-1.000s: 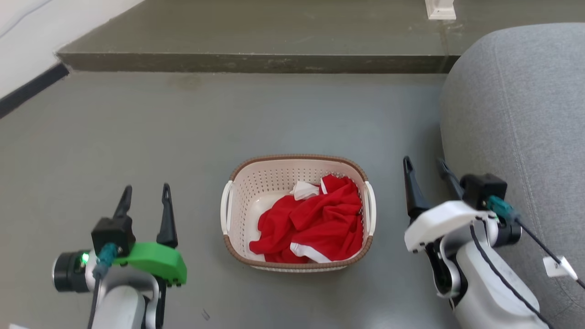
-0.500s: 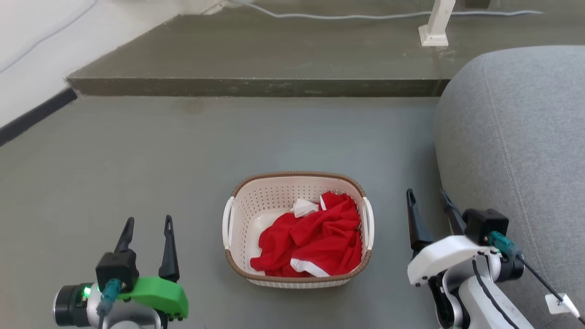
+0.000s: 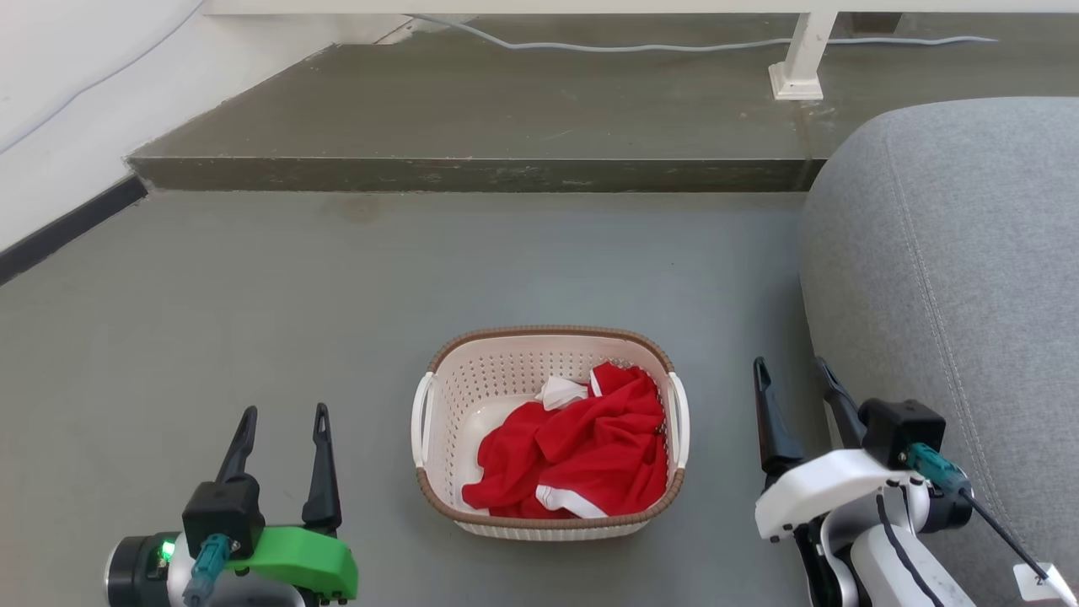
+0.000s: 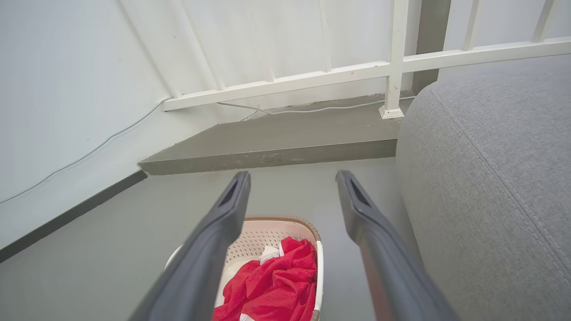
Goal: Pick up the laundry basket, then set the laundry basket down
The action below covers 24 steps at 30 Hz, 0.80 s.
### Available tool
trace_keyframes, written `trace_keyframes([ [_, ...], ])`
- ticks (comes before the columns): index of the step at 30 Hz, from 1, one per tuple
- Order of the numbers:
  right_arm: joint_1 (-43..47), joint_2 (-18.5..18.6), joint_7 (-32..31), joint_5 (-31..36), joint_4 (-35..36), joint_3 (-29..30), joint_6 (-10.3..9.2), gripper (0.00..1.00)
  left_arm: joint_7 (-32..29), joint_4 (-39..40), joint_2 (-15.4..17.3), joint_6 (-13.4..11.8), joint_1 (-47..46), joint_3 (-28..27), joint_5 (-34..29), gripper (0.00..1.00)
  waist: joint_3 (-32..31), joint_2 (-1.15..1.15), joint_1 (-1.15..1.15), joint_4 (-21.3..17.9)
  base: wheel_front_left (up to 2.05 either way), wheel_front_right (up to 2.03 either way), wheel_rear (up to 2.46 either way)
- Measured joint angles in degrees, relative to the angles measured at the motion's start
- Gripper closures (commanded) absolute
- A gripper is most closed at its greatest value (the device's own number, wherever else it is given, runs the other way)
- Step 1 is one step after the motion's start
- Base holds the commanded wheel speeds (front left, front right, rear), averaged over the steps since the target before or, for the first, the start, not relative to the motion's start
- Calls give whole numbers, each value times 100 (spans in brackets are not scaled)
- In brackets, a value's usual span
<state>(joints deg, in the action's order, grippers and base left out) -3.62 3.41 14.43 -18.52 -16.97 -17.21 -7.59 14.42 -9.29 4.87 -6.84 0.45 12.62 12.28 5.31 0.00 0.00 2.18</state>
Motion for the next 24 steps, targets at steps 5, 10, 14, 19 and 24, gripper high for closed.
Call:
trace_keyframes([
  [5, 94, -10, 0, 51, 73, 26, -1, 0, 0, 96, -14, 0, 20, -74, -38, 0, -3, 0, 0, 4, 0, 0, 0],
  [10, 132, -18, 0, 94, 168, 43, 0, 0, 0, 164, -34, 0, 146, -125, -37, 0, 5, 0, 0, 7, 0, 0, 0],
  [14, 182, -20, 0, 98, 225, 69, -1, 0, 0, 235, -44, 0, 196, -153, -38, 0, 15, 0, 0, 9, 0, 0, 0],
  [19, 237, -22, -3, 109, 100, 65, 0, 100, -25, 44, -81, 2, 221, -121, -29, 100, 20, 0, 0, 10, 0, 0, 0],
  [24, 420, -21, -19, 53, -29, 46, 1, 100, -27, -105, -122, 27, 242, -100, 46, 100, 19, 0, 0, 9, 0, 0, 0],
])
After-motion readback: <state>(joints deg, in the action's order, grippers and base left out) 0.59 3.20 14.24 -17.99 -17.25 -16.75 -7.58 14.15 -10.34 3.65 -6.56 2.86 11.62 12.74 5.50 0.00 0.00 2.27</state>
